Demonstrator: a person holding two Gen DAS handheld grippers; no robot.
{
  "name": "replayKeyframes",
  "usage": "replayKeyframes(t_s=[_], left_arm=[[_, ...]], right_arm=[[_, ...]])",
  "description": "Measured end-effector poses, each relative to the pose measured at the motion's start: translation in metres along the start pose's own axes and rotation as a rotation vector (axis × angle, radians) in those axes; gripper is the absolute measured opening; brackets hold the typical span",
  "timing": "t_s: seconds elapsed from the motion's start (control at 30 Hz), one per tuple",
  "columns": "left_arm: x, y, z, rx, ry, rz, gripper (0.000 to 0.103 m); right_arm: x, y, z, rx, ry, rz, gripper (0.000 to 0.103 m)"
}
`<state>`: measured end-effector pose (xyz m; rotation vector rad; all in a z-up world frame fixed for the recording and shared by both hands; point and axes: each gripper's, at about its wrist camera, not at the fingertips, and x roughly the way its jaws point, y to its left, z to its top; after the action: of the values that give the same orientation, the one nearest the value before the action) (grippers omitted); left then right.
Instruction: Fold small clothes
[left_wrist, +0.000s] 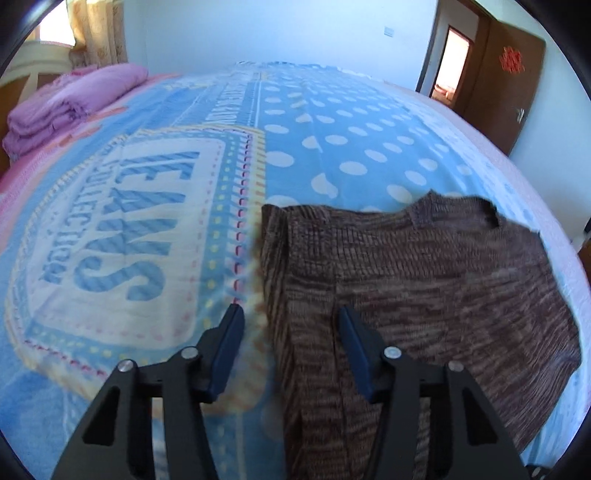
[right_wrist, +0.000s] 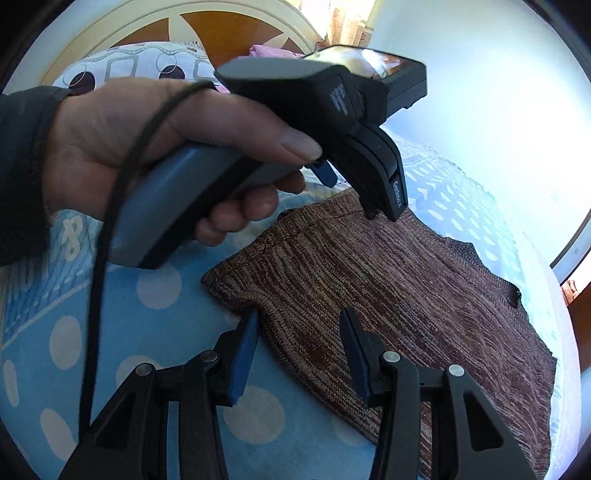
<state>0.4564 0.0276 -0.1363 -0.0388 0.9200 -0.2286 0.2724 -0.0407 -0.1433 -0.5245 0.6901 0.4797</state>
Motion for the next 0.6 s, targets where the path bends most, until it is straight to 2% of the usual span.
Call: replayKeyframes(t_s=[0.1, 0.2, 0.23, 0.27, 0.3, 0.33, 0.43, 0.6], left_arm=[[0.004, 0.003, 0.003, -0.022, 0.002, -0.032, 0.046], [0.008, 0.001, 0.004, -0.02, 0.012, -0.053, 0.032], [0.008, 0.001, 0.005, -0.027, 0.012, -0.086, 0.016], [0.007, 0.0, 0.006, -0.035, 0.013, -0.107, 0.013], [0.006, 0.0, 0.007, -0.035, 0.015, -0.1, 0.013], [0.005, 0.0, 0.007, -0.037, 0.017, -0.097, 0.012], [-0.001, 0.003, 0.009, -0.068, 0.022, -0.107, 0.011], [-0.015, 0.004, 0.016, -0.11, 0.019, -0.136, 0.011]], right_arm=[[0.004, -0.005, 0.002, 0.019, 0.0, 0.01, 0.047], [0.005, -0.006, 0.002, 0.031, -0.002, 0.014, 0.045], [0.005, -0.007, 0.003, 0.03, -0.003, 0.022, 0.042], [0.005, -0.008, 0.002, 0.027, -0.006, 0.035, 0.03], [0.003, -0.007, 0.002, 0.022, -0.011, 0.041, 0.012], [0.0, -0.007, 0.001, 0.019, -0.02, 0.037, 0.009], [-0.011, -0.01, 0.0, 0.035, -0.058, 0.055, 0.008], [-0.028, -0.033, -0.008, 0.132, -0.093, 0.104, 0.008]])
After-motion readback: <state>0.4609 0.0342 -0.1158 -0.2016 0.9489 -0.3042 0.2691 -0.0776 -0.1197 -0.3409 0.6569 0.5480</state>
